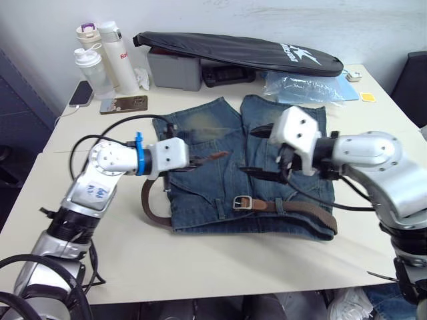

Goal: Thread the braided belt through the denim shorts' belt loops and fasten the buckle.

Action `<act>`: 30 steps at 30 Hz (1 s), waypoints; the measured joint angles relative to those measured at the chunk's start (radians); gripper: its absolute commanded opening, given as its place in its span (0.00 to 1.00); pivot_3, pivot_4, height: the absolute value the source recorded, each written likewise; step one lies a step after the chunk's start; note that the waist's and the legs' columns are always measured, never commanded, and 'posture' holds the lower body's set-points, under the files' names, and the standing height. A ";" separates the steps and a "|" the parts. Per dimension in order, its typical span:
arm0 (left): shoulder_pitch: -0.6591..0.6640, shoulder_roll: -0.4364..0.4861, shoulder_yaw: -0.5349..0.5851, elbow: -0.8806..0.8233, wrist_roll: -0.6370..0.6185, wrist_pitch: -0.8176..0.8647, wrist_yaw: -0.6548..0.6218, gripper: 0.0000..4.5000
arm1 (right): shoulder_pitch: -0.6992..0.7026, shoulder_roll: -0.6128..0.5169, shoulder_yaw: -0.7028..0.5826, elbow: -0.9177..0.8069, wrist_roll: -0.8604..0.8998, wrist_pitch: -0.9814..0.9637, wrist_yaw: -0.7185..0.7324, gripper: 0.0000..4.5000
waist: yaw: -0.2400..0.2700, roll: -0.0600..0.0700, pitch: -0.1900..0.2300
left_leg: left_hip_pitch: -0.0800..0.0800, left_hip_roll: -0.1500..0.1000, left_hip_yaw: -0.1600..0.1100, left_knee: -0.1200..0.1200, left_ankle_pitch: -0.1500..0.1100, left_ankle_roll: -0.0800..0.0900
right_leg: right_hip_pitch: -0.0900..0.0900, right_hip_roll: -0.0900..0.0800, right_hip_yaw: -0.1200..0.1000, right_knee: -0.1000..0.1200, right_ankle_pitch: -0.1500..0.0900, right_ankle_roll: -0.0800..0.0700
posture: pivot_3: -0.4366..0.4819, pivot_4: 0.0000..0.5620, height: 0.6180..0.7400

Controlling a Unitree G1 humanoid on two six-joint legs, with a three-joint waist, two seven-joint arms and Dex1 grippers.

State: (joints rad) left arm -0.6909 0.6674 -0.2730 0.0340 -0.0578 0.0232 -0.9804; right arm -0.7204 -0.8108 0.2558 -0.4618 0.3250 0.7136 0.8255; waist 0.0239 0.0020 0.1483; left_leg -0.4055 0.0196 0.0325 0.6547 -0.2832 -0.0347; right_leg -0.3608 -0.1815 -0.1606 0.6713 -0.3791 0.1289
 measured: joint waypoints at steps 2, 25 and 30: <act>-0.016 -0.020 -0.013 0.033 0.016 -0.035 -0.016 0.01 | -0.001 0.007 0.038 0.012 -0.042 -0.028 0.004 1.00 | 0.000 0.000 0.000 | 0.000 0.000 0.000 0.001 0.000 0.000 | 0.000 0.000 0.000 0.000 0.000 0.000 | 0.48 0.27 0.21; -0.011 -0.083 0.091 0.008 -0.113 0.295 -0.038 0.69 | -0.008 0.108 0.089 0.158 -0.191 -0.213 0.068 0.00 | -0.003 0.001 0.000 | 0.000 0.000 -0.001 0.006 0.000 0.001 | 0.001 0.000 0.000 0.004 0.000 0.000 | 0.48 0.27 0.21; 0.030 -0.018 0.317 -0.086 -0.386 0.778 -0.003 0.99 | -0.009 0.105 0.085 0.208 -0.244 -0.285 0.063 0.00 | -0.016 0.001 0.000 | 0.000 0.001 -0.001 0.004 0.000 0.001 | 0.001 0.001 0.000 0.003 0.000 0.000 | 0.48 0.27 0.21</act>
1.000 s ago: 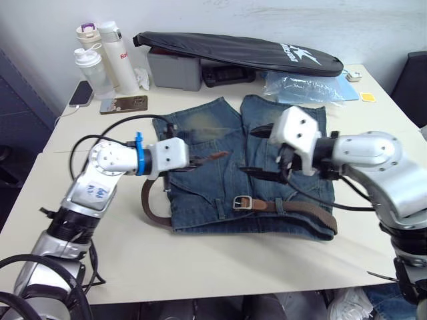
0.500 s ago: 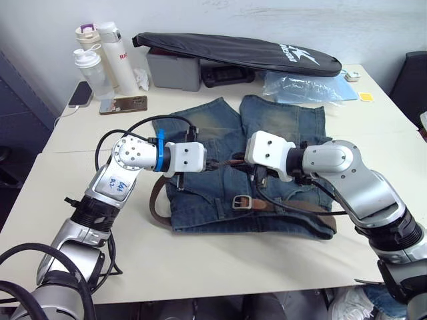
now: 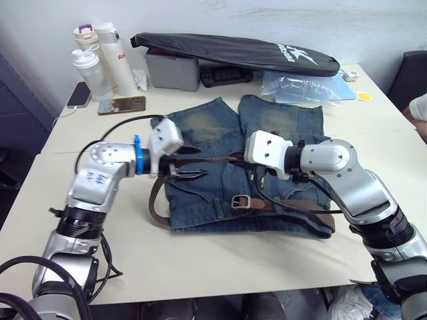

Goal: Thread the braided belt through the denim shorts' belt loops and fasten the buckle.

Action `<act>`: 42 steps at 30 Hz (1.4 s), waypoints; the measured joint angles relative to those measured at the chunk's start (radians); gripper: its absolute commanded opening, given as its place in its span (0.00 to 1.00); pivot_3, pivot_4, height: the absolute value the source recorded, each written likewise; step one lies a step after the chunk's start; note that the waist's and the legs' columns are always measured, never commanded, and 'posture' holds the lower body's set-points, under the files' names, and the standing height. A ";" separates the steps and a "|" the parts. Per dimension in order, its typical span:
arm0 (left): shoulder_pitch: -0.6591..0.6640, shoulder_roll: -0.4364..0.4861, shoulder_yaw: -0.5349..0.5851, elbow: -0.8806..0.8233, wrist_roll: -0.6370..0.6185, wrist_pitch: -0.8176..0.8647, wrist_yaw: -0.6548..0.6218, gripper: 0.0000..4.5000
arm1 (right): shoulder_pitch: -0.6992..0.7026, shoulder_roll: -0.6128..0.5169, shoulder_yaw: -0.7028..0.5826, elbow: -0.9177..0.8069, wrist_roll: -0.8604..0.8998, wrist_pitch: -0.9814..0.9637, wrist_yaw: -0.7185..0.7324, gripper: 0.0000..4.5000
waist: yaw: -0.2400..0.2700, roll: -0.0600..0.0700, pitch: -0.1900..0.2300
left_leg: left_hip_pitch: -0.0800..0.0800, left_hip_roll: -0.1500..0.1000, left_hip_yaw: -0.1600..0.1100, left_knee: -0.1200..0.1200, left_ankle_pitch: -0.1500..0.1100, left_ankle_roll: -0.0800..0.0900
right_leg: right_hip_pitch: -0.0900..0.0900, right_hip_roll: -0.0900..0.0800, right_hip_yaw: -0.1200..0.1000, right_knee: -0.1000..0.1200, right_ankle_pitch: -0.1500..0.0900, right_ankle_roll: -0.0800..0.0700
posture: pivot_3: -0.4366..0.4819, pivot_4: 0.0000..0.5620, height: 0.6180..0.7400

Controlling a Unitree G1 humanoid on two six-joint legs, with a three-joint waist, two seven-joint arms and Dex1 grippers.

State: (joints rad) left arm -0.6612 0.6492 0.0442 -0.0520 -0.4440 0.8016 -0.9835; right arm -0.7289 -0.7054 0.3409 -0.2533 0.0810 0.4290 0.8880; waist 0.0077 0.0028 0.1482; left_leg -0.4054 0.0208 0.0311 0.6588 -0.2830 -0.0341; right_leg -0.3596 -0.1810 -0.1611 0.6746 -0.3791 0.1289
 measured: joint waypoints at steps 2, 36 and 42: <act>0.009 0.027 0.081 -0.028 -0.084 0.140 0.018 0.99 | 0.000 0.000 -0.004 0.022 -0.020 -0.020 -0.006 0.00 | -0.008 0.000 0.000 | 0.000 0.000 0.000 0.000 0.000 0.000 | 0.000 0.000 0.000 0.000 0.000 0.000 | 0.48 0.27 0.21; 0.154 -0.564 0.323 0.019 -1.508 0.222 1.744 0.99 | 0.038 0.046 -0.031 0.186 -0.318 -0.583 -0.099 0.00 | 0.018 -0.001 0.000 | -0.001 0.004 0.002 0.018 -0.003 -0.003 | 0.001 0.001 0.006 0.004 0.000 0.000 | 0.48 0.27 0.21; 0.107 -0.649 0.379 -0.016 -1.510 0.120 1.943 0.99 | 0.047 0.044 -0.041 0.169 -0.319 -0.579 -0.098 0.00 | 0.023 -0.003 0.001 | -0.002 0.004 0.002 0.022 -0.003 -0.004 | 0.002 0.002 0.006 0.003 0.000 0.000 | 0.48 0.27 0.21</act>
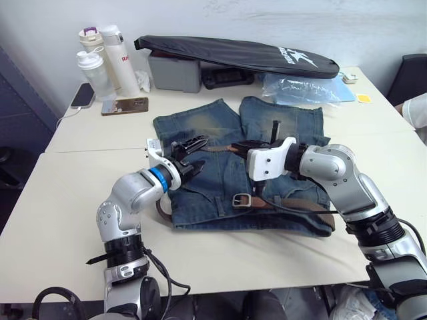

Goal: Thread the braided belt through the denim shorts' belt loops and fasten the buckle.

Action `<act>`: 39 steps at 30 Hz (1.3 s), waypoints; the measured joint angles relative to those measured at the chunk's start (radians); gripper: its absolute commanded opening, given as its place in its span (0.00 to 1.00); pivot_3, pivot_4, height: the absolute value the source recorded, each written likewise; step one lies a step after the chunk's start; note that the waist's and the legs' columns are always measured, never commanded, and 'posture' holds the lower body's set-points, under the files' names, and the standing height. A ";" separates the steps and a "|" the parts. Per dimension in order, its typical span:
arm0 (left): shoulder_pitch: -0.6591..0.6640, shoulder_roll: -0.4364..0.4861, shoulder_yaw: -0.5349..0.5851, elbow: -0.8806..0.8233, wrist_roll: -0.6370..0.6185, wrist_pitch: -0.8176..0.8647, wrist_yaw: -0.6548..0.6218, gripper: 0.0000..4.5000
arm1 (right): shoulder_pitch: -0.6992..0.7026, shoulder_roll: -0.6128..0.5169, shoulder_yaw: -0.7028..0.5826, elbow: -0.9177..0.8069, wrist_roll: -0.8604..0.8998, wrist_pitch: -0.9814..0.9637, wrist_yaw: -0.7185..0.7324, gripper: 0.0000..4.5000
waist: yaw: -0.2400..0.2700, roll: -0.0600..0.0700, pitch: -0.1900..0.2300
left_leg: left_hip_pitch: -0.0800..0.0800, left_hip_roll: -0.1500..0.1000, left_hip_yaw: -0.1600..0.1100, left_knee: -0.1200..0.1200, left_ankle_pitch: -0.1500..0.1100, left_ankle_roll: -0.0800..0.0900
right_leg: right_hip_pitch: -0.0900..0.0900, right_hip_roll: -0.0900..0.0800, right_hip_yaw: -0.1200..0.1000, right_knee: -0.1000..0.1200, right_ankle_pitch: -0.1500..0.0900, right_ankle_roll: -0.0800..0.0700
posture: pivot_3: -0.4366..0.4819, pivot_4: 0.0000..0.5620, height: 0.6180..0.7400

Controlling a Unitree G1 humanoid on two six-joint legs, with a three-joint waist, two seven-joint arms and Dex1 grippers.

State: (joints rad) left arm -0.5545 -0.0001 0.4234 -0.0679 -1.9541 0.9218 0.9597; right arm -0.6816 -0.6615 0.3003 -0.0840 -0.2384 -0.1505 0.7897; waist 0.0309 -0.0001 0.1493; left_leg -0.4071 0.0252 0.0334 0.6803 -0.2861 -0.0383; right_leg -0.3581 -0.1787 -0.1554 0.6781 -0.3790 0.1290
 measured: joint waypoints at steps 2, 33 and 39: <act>-0.021 -0.010 0.010 -0.005 -0.003 -0.019 0.036 0.99 | 0.000 0.000 0.000 -0.010 0.000 0.000 0.000 0.00 | 0.003 -0.001 0.001 | 0.000 0.000 0.000 0.001 -0.001 -0.001 | 0.001 0.000 0.000 0.000 0.000 0.000 | 0.48 0.27 0.21; -0.054 0.010 0.033 0.013 -0.010 -0.026 0.098 0.00 | 0.038 0.004 -0.057 -0.085 0.090 0.170 0.054 0.81 | 0.023 -0.002 0.001 | -0.002 0.005 0.000 0.000 -0.004 -0.006 | 0.000 0.007 0.000 -0.006 0.000 0.000 | 0.48 0.27 0.21; -0.046 0.141 0.038 0.048 -0.008 0.098 0.003 0.00 | 0.135 -0.027 -0.210 -0.207 0.314 0.496 0.125 0.99 | 0.028 -0.001 0.001 | -0.003 0.005 -0.001 -0.002 -0.004 -0.005 | -0.001 0.008 0.000 -0.007 0.000 -0.001 | 0.48 0.27 0.21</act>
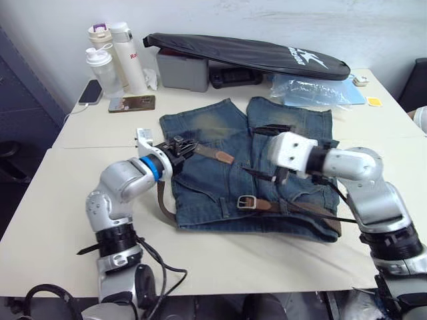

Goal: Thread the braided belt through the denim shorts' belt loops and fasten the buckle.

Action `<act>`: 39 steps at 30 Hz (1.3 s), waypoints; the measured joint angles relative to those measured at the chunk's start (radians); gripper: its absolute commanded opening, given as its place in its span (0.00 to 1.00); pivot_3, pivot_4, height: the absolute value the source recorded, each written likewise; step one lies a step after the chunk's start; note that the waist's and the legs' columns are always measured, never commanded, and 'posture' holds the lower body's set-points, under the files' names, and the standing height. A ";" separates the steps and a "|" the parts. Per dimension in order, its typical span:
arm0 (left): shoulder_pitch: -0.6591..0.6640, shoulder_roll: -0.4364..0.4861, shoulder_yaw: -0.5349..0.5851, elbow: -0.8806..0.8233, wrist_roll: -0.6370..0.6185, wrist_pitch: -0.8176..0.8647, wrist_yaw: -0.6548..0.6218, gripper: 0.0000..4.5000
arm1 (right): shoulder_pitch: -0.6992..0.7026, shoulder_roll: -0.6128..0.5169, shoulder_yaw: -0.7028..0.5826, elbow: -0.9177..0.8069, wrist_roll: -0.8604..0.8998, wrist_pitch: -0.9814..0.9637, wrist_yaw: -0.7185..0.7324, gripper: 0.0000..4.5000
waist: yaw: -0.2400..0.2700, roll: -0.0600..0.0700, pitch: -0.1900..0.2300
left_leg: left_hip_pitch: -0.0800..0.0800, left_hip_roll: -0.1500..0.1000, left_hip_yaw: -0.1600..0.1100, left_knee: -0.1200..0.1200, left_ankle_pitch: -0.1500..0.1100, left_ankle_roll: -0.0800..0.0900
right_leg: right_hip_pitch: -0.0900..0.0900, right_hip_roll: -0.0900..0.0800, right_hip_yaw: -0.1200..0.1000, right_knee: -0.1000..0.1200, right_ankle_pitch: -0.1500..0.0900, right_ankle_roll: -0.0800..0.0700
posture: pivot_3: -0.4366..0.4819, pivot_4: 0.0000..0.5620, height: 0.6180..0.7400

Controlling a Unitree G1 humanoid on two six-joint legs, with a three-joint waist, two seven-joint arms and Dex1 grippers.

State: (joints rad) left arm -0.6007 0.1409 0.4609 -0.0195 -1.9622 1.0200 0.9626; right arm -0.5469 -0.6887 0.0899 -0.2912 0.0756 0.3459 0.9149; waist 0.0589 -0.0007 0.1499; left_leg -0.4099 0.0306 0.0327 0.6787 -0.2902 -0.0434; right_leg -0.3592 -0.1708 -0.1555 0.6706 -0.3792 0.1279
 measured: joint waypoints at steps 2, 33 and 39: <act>0.002 0.034 0.000 0.002 0.000 0.032 -0.047 0.00 | 0.023 -0.005 -0.050 -0.041 0.074 0.141 -0.001 0.99 | -0.002 0.000 0.000 | 0.000 0.000 0.000 -0.001 0.000 0.000 | 0.000 0.000 0.000 0.000 0.000 0.000 | 0.48 0.27 0.21; 0.428 0.286 -0.251 -0.363 0.130 -0.204 -0.433 0.00 | 0.277 -0.184 -0.323 -0.311 0.760 0.821 -0.040 0.99 | 0.006 0.003 0.004 | -0.009 -0.023 -0.023 -0.029 0.025 0.015 | 0.020 -0.009 -0.006 -0.025 -0.003 0.008 | 0.48 0.27 0.21; 0.428 0.275 -0.308 -0.369 0.232 -0.236 -0.455 0.00 | 0.301 -0.206 -0.324 -0.319 0.772 0.811 -0.063 0.99 | 0.021 0.003 0.004 | -0.009 -0.021 -0.022 -0.029 0.024 0.014 | 0.019 -0.008 -0.006 -0.025 -0.003 0.008 | 0.48 0.27 0.21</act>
State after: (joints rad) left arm -0.1730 0.4158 0.1526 -0.3889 -1.7300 0.7844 0.5078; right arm -0.2463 -0.8950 -0.2336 -0.6098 0.8477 1.1570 0.8518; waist 0.0802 0.0024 0.1535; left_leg -0.4194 0.0092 0.0105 0.6493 -0.2660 -0.0294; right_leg -0.3402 -0.1785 -0.1610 0.6456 -0.3825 0.1356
